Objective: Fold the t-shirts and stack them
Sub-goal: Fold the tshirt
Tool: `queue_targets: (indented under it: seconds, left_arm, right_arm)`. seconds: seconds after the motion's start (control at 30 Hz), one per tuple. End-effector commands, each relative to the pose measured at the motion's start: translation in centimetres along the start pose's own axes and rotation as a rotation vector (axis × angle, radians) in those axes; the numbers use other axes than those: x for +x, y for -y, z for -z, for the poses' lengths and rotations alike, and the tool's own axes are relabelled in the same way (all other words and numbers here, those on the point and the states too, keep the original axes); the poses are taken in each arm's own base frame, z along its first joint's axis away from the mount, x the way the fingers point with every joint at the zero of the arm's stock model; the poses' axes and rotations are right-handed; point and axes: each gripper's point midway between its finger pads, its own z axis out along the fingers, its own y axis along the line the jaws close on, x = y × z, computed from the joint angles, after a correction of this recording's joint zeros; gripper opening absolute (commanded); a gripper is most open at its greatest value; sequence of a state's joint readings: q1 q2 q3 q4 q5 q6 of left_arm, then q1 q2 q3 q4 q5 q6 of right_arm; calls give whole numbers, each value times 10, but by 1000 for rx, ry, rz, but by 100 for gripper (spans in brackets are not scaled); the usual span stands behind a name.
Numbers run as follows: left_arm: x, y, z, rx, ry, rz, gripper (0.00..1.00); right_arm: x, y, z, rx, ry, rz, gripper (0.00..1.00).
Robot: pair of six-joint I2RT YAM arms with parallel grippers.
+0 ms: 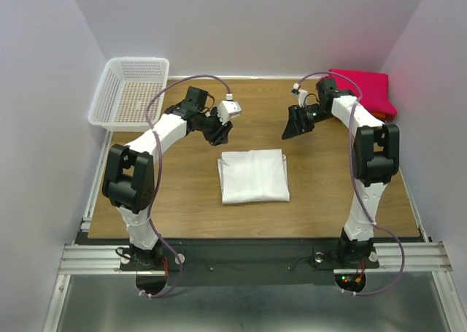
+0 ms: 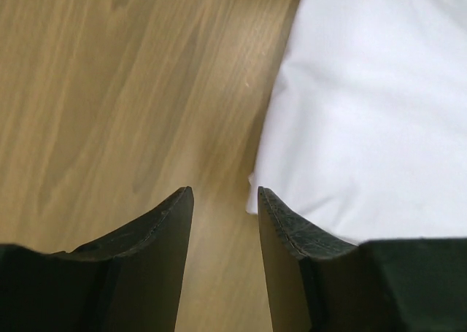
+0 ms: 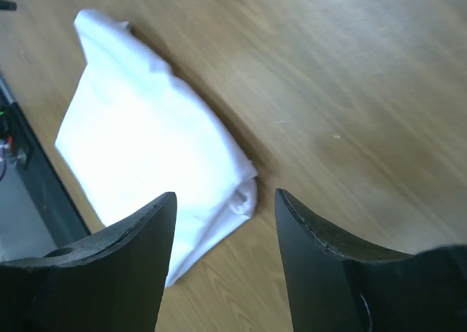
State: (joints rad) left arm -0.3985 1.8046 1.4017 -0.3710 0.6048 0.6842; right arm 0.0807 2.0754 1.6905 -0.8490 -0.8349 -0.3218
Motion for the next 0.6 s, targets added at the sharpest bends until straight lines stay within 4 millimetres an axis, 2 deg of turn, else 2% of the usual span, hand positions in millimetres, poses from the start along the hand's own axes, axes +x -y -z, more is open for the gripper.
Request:
queue_targets:
  seconds: [0.0,0.23,0.57]
  left_arm:
    - [5,24,9,65,45,217,52]
    - [29,23,-9,108,12,365,52]
    - [38,15,-25,123,0,421,53]
  right_arm:
    - [12,-15,-6,-59,-12,-18,61]
    - [18,-11,-17,-92,-15,-50,61]
    - [33,3,-41,-106,-47,-84,63]
